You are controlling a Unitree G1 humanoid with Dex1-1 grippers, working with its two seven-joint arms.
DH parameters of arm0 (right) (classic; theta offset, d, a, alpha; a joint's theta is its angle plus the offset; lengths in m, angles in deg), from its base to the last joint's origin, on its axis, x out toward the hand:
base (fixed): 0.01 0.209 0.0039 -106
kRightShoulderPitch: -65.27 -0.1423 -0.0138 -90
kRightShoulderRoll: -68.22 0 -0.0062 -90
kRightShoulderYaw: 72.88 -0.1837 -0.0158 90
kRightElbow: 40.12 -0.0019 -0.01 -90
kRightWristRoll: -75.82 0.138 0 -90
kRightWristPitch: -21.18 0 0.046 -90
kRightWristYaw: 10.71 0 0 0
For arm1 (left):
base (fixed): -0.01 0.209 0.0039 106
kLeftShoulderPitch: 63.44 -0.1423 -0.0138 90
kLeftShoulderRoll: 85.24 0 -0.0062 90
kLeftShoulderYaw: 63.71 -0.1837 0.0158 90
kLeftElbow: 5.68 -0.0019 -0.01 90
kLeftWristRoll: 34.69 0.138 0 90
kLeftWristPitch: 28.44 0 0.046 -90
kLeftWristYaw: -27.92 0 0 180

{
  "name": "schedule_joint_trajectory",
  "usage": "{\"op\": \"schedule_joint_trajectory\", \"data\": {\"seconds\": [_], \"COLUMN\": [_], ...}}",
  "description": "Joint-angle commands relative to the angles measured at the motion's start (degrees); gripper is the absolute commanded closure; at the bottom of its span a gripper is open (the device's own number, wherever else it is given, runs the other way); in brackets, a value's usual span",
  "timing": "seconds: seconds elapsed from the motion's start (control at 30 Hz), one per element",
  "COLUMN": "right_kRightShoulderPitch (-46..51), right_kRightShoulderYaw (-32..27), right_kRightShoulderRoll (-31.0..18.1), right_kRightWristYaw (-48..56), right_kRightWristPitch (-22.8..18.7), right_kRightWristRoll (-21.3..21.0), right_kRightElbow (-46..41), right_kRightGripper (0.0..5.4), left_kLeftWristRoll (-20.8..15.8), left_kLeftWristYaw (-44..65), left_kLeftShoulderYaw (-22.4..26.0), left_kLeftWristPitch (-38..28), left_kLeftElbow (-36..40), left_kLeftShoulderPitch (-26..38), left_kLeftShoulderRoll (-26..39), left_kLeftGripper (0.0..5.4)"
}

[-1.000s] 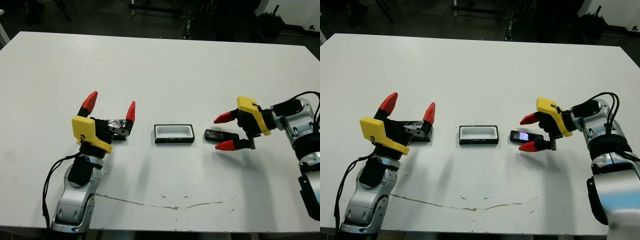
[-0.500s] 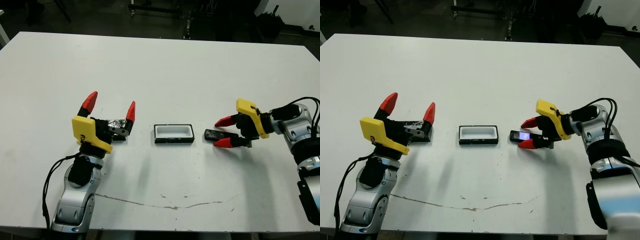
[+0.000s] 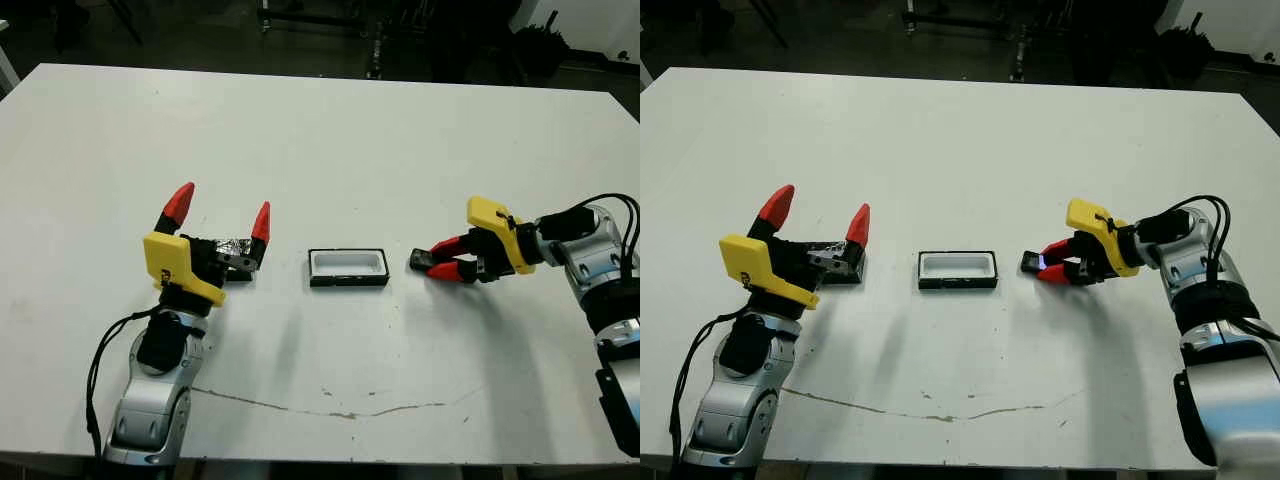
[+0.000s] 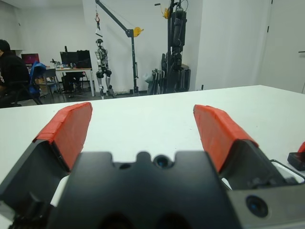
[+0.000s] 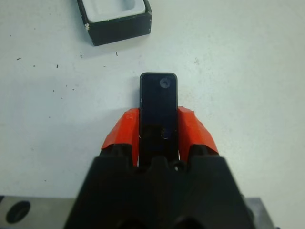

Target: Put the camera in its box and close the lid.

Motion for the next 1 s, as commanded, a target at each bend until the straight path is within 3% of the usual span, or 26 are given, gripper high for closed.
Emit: {"op": "schedule_joint_trajectory", "data": {"seconds": [0.03, 0.2, 0.3, 0.43, 0.57, 0.8, 1.0], "right_kRightShoulderPitch": [1.1, 2.1, 2.4, 2.4, -0.5, -7.8, -10.4], "right_kRightShoulderYaw": [0.3, 0.3, -0.9, -3.7, -5.9, -6.9, -6.6], "right_kRightShoulderRoll": [-1.3, -2.2, -2.0, -1.5, -0.3, 3.6, 9.2], "right_kRightWristYaw": [-1.0, -2.3, -3.5, -5.3, -4.5, -1.7, -0.2], "right_kRightWristPitch": [-0.8, -1.4, -4.2, -1.9, -2.5, -9.5, -9.5], "right_kRightWristRoll": [-1.0, -1.5, -0.5, 2.0, 5.0, 8.4, 10.6], "right_kRightElbow": [-0.8, -3.5, -4.5, -5.3, -4.3, -1.7, -1.7], "right_kRightGripper": [3.73, 3.73, 3.73, 3.73, 3.73, 3.73, 3.73], "left_kLeftWristRoll": [0.7, 0.7, 0.8, 0.6, 0.6, 1.2, 0.3], "left_kLeftWristYaw": [-0.6, -1.0, -0.9, -1.1, -1.0, -1.2, -0.6], "left_kLeftShoulderYaw": [0.2, 0.1, 0.1, -0.1, -0.2, -0.2, -0.2], "left_kLeftWristPitch": [-0.2, 0.2, 0.1, 0.9, 1.0, 1.1, 1.1], "left_kLeftElbow": [-0.6, -0.3, -0.4, 0.0, 0.1, 0.2, 0.2], "left_kLeftShoulderPitch": [-0.3, -0.3, -0.1, -0.2, -0.1, 0.1, 0.1], "left_kLeftShoulderRoll": [0.0, -0.4, -0.3, -0.6, -0.6, -0.3, -0.5], "left_kLeftGripper": [0.0, 0.0, 0.0, 0.0, 0.0, 0.0, 0.0]}}
